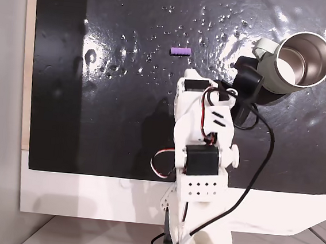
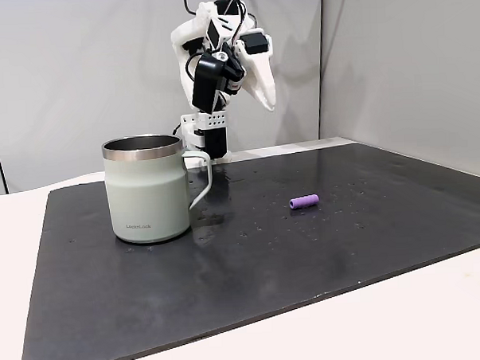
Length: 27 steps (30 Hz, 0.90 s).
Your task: Grasp a pengrip and put it in the cup.
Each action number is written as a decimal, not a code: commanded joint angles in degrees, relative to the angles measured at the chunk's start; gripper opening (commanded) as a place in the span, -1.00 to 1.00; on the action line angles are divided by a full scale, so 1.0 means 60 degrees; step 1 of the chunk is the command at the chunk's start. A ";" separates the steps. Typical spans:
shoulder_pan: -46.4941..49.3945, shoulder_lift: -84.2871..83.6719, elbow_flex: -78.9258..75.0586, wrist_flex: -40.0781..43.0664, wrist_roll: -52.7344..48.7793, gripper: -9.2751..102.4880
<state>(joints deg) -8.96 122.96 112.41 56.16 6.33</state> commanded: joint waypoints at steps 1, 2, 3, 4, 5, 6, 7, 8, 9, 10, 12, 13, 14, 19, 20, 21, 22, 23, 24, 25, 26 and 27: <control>-0.0015 -0.1860 -0.2520 0.0659 0.0352 -0.83; -0.0044 -0.2446 -0.3135 0.0937 0.0425 -0.81; -0.0088 -0.2988 -0.3735 0.1216 0.0483 -0.80; -0.0117 -0.3516 -0.4263 0.1465 0.0703 -0.75; -0.0132 -0.3984 -0.4731 0.1685 0.0850 -0.70; -0.0161 -0.4453 -0.5215 0.1919 0.0996 -0.64; -0.0205 -0.4907 -0.5684 0.2168 0.1099 -0.58; -0.0249 -0.5347 -0.6138 0.2417 0.1128 -0.53; -0.0308 -0.5713 -0.6460 0.2593 0.1128 -0.49; -0.0352 -0.5991 -0.6694 0.2710 0.1143 -0.46; -0.0410 -0.6445 -0.6973 0.2886 0.1143 -0.42; -0.0439 -0.6650 -0.7031 0.2944 0.1143 -0.41; -0.0469 -0.6826 -0.7017 0.2974 0.1143 -0.41; -0.0542 -0.7441 -0.6357 0.2798 0.1143 -0.41; -0.0527 -0.7529 -0.6211 0.2681 0.1157 -0.41; -0.0498 -0.7603 -0.6050 0.2520 0.1157 -0.41; -0.0469 -0.7690 -0.5918 0.2373 0.1157 -0.41; -0.0439 -0.7778 -0.5815 0.2241 0.1157 -0.41; -0.0439 -0.7852 -0.5742 0.2095 0.1157 -0.41; -0.0425 -0.7910 -0.5684 0.1978 0.1157 -0.41; -0.0425 -0.7983 -0.5654 0.1890 0.1143 -0.41; -0.0425 -0.8071 -0.5654 0.1802 0.1143 -0.41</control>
<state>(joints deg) -12.04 74.53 78.84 69.26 12.74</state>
